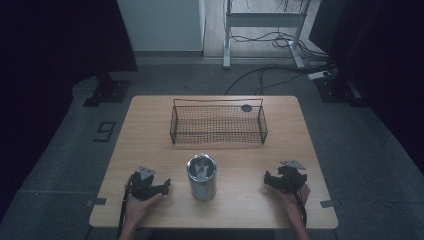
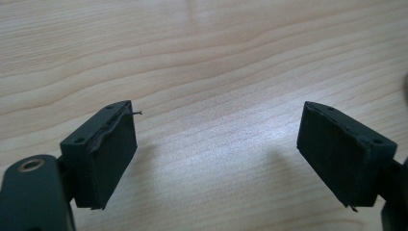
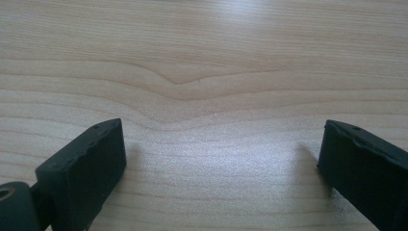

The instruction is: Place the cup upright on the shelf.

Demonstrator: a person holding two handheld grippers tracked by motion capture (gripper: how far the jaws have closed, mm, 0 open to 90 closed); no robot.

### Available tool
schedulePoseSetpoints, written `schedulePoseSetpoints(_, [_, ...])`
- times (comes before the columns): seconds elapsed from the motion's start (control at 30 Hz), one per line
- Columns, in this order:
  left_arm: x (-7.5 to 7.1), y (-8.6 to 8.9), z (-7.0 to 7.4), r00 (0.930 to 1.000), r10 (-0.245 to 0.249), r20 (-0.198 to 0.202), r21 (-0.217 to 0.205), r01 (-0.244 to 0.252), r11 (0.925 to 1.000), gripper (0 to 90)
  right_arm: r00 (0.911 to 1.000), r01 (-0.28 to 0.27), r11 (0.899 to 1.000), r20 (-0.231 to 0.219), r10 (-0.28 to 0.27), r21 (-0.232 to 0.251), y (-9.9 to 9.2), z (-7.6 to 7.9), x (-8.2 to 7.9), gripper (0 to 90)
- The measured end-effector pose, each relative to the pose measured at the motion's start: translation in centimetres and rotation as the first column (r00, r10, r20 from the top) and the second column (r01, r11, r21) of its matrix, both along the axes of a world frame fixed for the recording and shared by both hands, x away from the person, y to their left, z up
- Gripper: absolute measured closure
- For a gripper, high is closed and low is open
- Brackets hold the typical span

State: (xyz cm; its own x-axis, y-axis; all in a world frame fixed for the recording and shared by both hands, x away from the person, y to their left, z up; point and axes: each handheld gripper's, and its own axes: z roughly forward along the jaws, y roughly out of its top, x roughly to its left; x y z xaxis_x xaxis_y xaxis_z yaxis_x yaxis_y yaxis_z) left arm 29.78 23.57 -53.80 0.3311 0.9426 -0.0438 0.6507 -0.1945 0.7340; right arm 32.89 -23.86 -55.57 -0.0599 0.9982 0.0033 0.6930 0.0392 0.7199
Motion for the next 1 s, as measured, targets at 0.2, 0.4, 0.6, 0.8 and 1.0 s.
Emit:
schedulePoseSetpoints(0.2, [-1.1, 0.4, 1.5, 0.9988, 0.008, 0.048, -0.053, -0.005, 0.9986, 14.6, 0.9999, -0.014, 1.000, 0.005, 0.014, 0.000, 0.0, 0.0, 0.0, 4.3])
schedulePoseSetpoints(0.4, [-2.6, -0.4, 2.7, 0.9958, -0.027, 0.087, -0.067, 0.033, 0.9972, 14.1, 0.9999, -0.014, 1.000, 0.005, 0.014, 0.000, -0.1, 0.0, 0.1, 4.6])
schedulePoseSetpoints(0.6, [-3.5, -1.6, 3.9, 0.9913, -0.081, 0.104, -0.070, 0.089, 0.9936, 13.1, 0.9999, -0.015, 1.000, 0.005, 0.015, 0.000, 0.0, 0.0, 0.1, 4.7])
schedulePoseSetpoints(0.8, [-4.8, -2.3, 5.6, 0.9779, -0.140, 0.156, -0.084, 0.154, 0.9845, 11.9, 0.9999, -0.015, 1.000, 0.009, 0.015, 0.000, 0.0, 0.0, 0.0, 5.6])
schedulePoseSetpoints(1.0, [-4.9, -2.9, 5.8, 0.9736, -0.173, 0.149, -0.108, 0.190, 0.9759, 10.9, 0.9999, -0.014, 1.000, 0.009, 0.014, 0.001, 0.0, 0.0, 0.0, 5.7])
